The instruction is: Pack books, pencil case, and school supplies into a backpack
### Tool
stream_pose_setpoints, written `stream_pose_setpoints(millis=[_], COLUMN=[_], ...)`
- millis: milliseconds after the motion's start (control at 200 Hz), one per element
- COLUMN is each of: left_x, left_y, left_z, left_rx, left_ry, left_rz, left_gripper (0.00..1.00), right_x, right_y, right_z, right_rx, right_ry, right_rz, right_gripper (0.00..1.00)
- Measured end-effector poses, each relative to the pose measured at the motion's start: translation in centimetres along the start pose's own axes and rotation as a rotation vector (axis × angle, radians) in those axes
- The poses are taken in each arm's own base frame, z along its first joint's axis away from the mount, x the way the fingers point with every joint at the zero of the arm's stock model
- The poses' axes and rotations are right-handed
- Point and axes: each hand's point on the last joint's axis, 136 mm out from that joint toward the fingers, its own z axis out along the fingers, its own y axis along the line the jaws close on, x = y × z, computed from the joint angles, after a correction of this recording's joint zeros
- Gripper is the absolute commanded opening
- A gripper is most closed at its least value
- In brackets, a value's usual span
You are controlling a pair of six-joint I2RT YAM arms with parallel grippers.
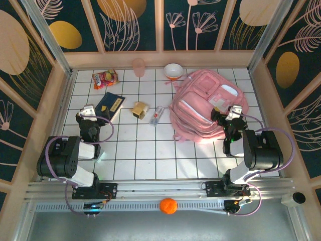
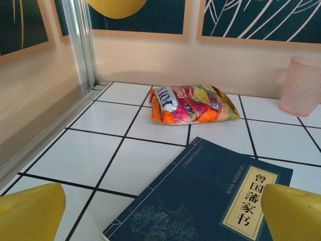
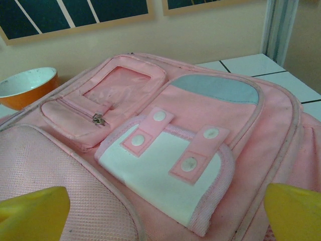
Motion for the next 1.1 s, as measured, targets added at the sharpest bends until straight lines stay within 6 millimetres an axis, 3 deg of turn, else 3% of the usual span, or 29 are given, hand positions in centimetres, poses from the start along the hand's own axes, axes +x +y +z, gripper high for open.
stream_pose_setpoints(millis=[275,370,445,591,651,696,776,866,986,1101], left_x=[0.1,-0.2,-3.1,-10.8,-12.7,-13.5,-13.6,-12.3,-9.0,-5.8], left_y=[0.0,-0.3,-1.3,-4.1,-5.8,-7.6,-11.5,-15.4,-19.4,-23.7], left_z=[0.0,1.0,2.6,4.2,4.5,4.5,3.9,3.2,2.5,2.0], left_rx=[0.000,-0.001,0.022,0.122,0.165,0.210,0.304,0.404,0.471,0.547], left_ry=[0.005,0.061,0.069,0.040,0.063,0.094,0.173,0.274,0.412,0.520], left_rz=[0.001,0.007,-0.009,-0.097,-0.121,-0.124,-0.133,-0.149,-0.149,-0.141], left_gripper=[0.99,0.89,0.80,0.67,0.67,0.66,0.61,0.59,0.59,0.58], right_x=[0.1,-0.5,-4.0,-13.8,-16.2,-16.7,-14.8,-9.3,-2.0,0.8], right_y=[0.1,0.6,0.9,1.5,1.8,1.8,1.4,-0.8,-4.8,-6.1], right_z=[0.1,1.1,2.7,5.5,5.6,5.4,4.6,2.7,-1.9,-4.9], right_rx=[-0.005,-0.020,-0.016,-0.006,-0.011,-0.010,-0.008,0.053,0.210,0.282], right_ry=[0.009,0.071,0.086,0.109,0.146,0.188,0.295,0.454,0.621,0.658], right_rz=[-0.001,0.002,0.046,0.165,0.191,0.215,0.274,0.383,0.577,0.700], right_gripper=[0.99,0.99,0.99,0.99,0.99,0.99,0.99,0.97,0.96,0.93])
